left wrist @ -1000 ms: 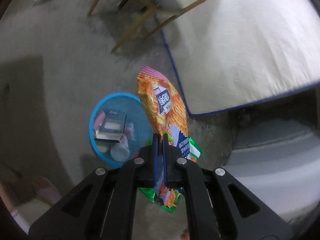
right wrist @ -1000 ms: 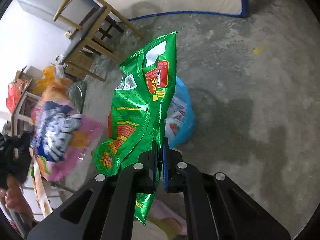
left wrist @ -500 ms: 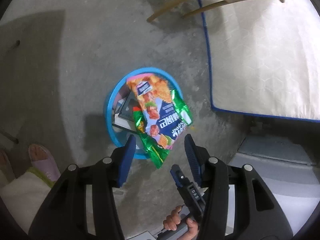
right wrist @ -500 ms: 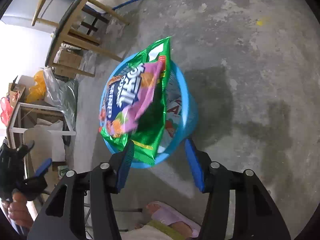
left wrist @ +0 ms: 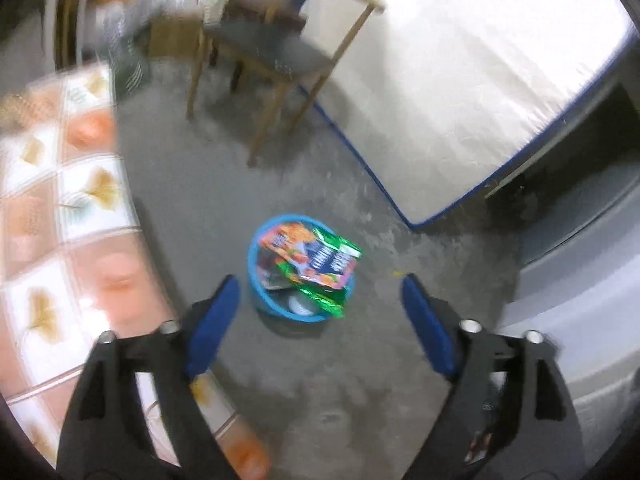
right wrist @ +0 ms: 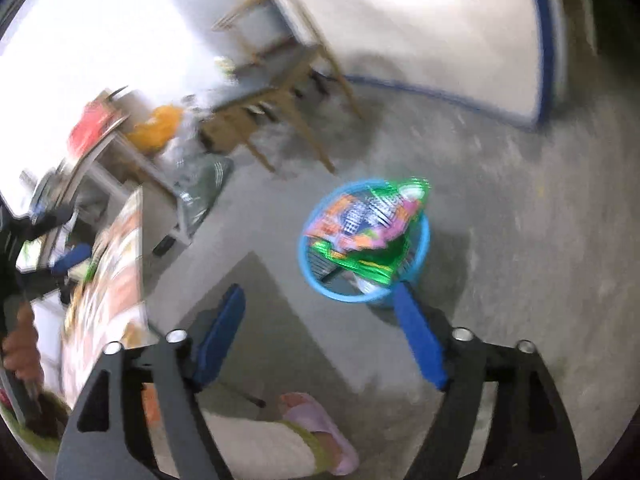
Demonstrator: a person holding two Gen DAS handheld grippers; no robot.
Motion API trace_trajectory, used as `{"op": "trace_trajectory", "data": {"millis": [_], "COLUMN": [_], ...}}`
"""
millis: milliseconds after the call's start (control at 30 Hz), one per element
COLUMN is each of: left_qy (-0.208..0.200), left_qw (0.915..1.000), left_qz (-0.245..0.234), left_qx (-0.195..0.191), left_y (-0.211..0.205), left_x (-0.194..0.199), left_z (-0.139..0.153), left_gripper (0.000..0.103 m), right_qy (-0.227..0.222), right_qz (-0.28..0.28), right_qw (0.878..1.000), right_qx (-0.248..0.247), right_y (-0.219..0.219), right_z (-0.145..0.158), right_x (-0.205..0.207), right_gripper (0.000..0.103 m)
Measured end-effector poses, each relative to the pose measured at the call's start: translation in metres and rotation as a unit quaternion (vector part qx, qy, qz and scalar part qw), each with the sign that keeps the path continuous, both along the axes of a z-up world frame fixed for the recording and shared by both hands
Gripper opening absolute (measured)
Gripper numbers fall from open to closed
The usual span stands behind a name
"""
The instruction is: Collect trash
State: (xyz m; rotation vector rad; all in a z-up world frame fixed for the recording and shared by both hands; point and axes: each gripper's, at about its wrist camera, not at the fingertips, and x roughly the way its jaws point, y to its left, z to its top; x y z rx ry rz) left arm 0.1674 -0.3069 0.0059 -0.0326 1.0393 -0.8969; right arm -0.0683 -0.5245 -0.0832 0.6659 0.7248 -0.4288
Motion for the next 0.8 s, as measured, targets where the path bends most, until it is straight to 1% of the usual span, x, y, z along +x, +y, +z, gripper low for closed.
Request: {"op": "trace_trajectory", "data": {"millis": [33, 67, 100, 167, 233, 333, 367, 433, 500, 533, 600, 633, 733, 800], "left_qy": [-0.021, -0.044, -0.059, -0.082, -0.092, -0.108, -0.113, -0.128, -0.136, -0.137, -0.135, -0.134, -0.135, -0.127], "left_qw": [0.9997, 0.9988, 0.9977, 0.9944, 0.9907, 0.9822, 0.9794, 0.9704, 0.9628, 0.9596, 0.9516, 0.9489, 0.9448, 0.9451], "left_qz": [0.008, 0.021, 0.033, 0.064, 0.093, 0.136, 0.146, 0.175, 0.197, 0.208, 0.233, 0.240, 0.246, 0.244], "left_qx": [0.002, 0.005, 0.007, 0.020, 0.038, 0.073, 0.082, 0.106, 0.124, 0.130, 0.149, 0.154, 0.169, 0.176], "left_y": [0.017, 0.038, 0.055, 0.090, 0.114, 0.151, 0.161, 0.179, 0.196, 0.201, 0.212, 0.215, 0.217, 0.220], "left_x": [-0.010, -0.023, -0.033, -0.054, -0.070, -0.097, -0.105, -0.122, -0.137, -0.141, -0.149, -0.151, -0.155, -0.157], "left_z": [0.009, 0.019, 0.028, 0.038, 0.039, 0.035, 0.033, 0.025, 0.019, 0.016, 0.010, 0.008, -0.002, -0.006], "left_gripper": [0.088, 0.090, 0.091, 0.093, 0.094, 0.094, 0.094, 0.094, 0.094, 0.094, 0.094, 0.094, 0.094, 0.094], "right_qy": [-0.007, -0.014, -0.022, -0.040, -0.051, -0.052, -0.051, -0.040, -0.018, 0.004, 0.026, 0.037, 0.064, 0.075], "right_qz": [0.014, 0.025, 0.037, 0.062, 0.083, 0.090, 0.092, 0.093, 0.087, 0.078, 0.071, 0.067, 0.058, 0.050], "right_qw": [1.000, 0.999, 0.997, 0.992, 0.987, 0.981, 0.979, 0.975, 0.973, 0.973, 0.973, 0.972, 0.963, 0.958], "right_qx": [-0.021, -0.041, -0.062, -0.100, -0.128, -0.166, -0.175, -0.199, -0.214, -0.219, -0.219, -0.222, -0.256, -0.272], "right_y": [0.014, 0.030, 0.045, 0.079, 0.111, 0.156, 0.167, 0.192, 0.211, 0.220, 0.233, 0.238, 0.249, 0.254], "right_z": [0.014, 0.028, 0.041, 0.066, 0.084, 0.102, 0.106, 0.108, 0.106, 0.104, 0.098, 0.093, 0.084, 0.080], "right_x": [-0.002, -0.004, -0.006, -0.009, -0.010, -0.012, -0.012, -0.013, -0.014, -0.014, -0.017, -0.020, -0.027, -0.031], "right_gripper": [0.084, 0.089, 0.092, 0.095, 0.096, 0.096, 0.096, 0.096, 0.096, 0.096, 0.096, 0.096, 0.096, 0.096]}}
